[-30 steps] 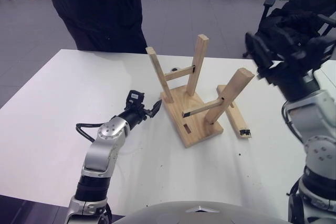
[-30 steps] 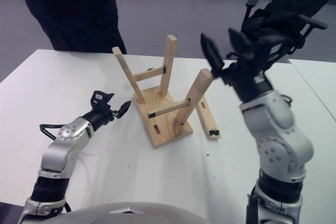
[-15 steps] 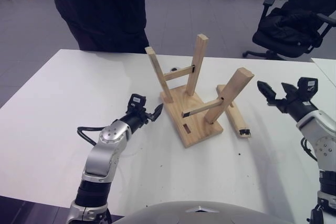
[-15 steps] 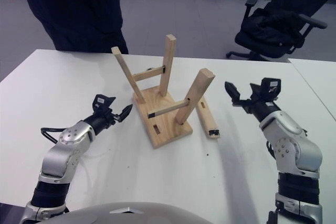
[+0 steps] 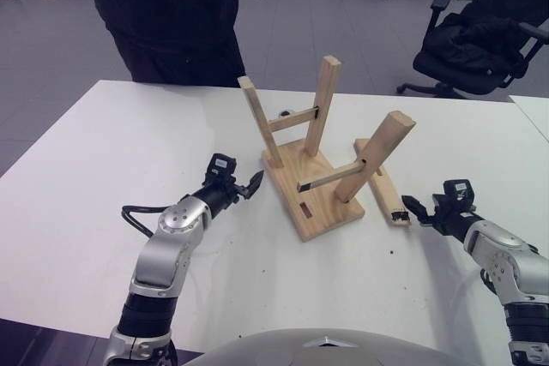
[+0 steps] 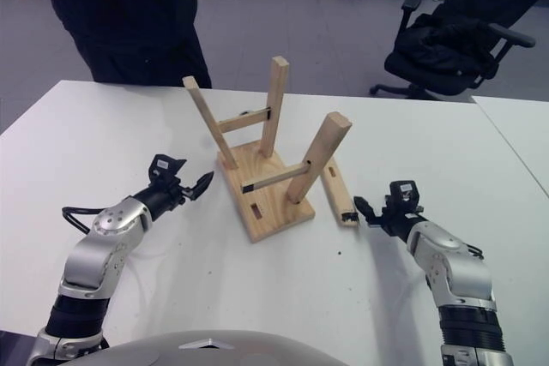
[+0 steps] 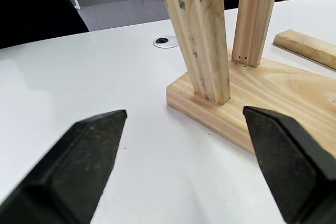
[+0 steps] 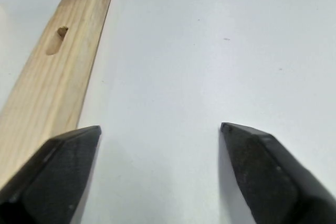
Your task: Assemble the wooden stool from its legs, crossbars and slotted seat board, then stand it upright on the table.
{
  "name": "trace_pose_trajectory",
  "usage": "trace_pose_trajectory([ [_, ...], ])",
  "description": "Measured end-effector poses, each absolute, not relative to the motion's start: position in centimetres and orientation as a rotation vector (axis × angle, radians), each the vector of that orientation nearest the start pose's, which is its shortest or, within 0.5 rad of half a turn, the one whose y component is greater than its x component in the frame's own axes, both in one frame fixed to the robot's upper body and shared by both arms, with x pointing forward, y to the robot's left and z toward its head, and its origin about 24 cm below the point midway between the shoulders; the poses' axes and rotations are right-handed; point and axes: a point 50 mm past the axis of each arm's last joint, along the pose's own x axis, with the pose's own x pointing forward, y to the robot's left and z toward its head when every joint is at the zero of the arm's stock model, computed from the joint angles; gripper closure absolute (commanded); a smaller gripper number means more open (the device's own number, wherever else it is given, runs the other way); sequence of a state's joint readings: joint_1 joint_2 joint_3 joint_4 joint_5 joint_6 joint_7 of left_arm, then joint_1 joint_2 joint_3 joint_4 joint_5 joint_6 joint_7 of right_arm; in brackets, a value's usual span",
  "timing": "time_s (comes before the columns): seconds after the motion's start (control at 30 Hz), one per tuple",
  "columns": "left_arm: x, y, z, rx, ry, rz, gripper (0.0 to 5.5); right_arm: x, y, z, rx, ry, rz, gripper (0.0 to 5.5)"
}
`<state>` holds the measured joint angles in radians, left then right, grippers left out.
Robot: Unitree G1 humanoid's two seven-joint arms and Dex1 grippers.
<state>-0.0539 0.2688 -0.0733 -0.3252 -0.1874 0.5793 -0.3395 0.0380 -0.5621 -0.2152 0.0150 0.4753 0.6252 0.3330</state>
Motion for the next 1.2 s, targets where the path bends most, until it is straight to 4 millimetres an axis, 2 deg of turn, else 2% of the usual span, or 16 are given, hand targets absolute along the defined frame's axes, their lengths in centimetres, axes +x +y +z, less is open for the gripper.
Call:
trace_pose_trajectory([
  [0.17,24.9,14.8,7.5,0.072,0.244,-0.465,1.40,23.2,-28.7,3.2,0.091,0.552,0.079,2.59],
  [0.27,24.9,15.0,7.5,0.079,0.249,-0.464,1.40,23.2,-27.9,3.6,0.160,0.463,0.112,2.66],
  [0.33,24.9,15.2,7.6,0.083,0.247,-0.463,1.40,23.7,-27.1,6.2,0.232,0.284,0.166,2.66],
  [0.4,24.8,15.0,7.6,0.084,0.250,-0.472,1.40,23.9,-26.6,7.9,0.240,0.200,0.209,2.66],
  [0.47,24.8,14.9,7.5,0.083,0.251,-0.477,1.40,23.8,-25.5,7.3,0.229,0.251,0.244,2.66],
  [0.57,24.8,14.9,7.5,0.083,0.252,-0.477,1.40,22.9,-24.5,4.6,0.202,0.425,0.222,2.66],
  [0.7,24.8,14.9,7.5,0.083,0.254,-0.477,1.40,22.2,-24.4,3.7,0.181,0.489,0.198,2.66],
  [1.0,24.8,14.9,7.5,0.084,0.255,-0.477,1.40,22.7,-24.1,4.2,0.086,0.508,0.196,4.19],
  [1.07,24.8,14.9,7.5,0.085,0.255,-0.475,1.40,22.9,-24.2,4.3,0.080,0.505,0.186,4.39],
  [1.2,24.8,15.2,7.6,0.088,0.251,-0.466,1.40,23.2,-25.1,4.3,0.041,0.467,0.125,5.15],
])
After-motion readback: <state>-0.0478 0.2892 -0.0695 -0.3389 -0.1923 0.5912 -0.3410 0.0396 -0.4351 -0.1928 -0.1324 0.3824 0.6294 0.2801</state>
